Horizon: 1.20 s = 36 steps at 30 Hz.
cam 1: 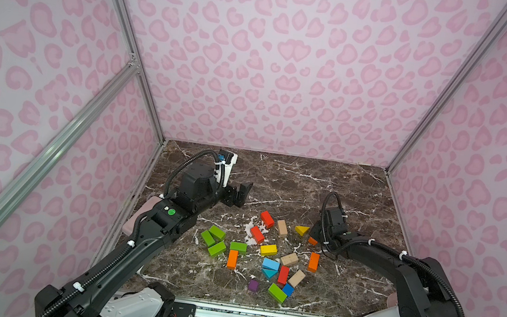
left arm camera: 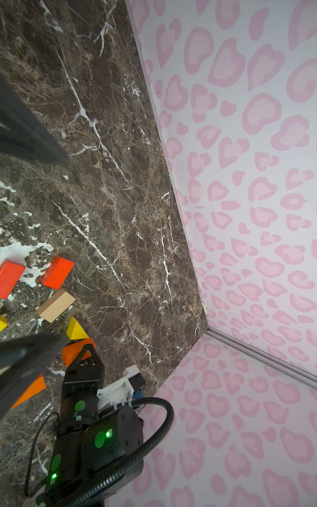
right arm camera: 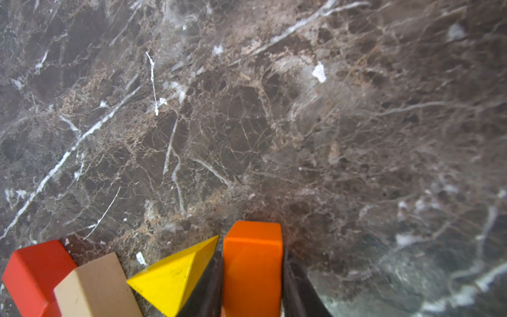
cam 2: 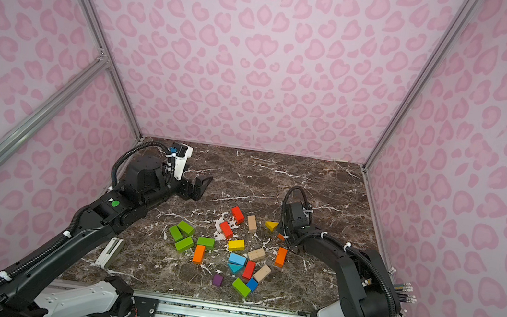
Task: Assemble a heart with building blocks
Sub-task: Assemble the building block at the center of the board.
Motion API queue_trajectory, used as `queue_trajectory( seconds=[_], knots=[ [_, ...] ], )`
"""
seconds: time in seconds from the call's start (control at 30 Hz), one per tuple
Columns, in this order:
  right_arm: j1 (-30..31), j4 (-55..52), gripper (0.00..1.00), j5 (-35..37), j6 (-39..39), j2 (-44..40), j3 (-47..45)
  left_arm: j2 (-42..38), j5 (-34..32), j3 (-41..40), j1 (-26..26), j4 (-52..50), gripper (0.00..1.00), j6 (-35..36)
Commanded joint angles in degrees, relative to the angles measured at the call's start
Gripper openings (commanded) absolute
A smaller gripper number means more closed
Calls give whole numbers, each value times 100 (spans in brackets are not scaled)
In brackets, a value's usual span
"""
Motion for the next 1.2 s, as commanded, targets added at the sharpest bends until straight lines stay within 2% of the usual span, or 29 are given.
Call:
queue_trajectory(
  seconds=[0.0,0.3,0.77,0.93,1.17],
  knots=[
    [-32,219,31,70,140,79,103,-8,8,-7,4,75,98,-28],
    [-49,298,31,101,203,270,250,3,-9,-10,4,67,98,-21],
    [-183,412,49,95,190,198,199,21,-13,2,7,67,98,-21],
    [-181,824,60,-8,-171,-221,-129,28,-21,5,13,66,98,-20],
    [-282,1031,61,-355,-751,-1119,-902,64,34,13,13,70,98,-24]
  ],
)
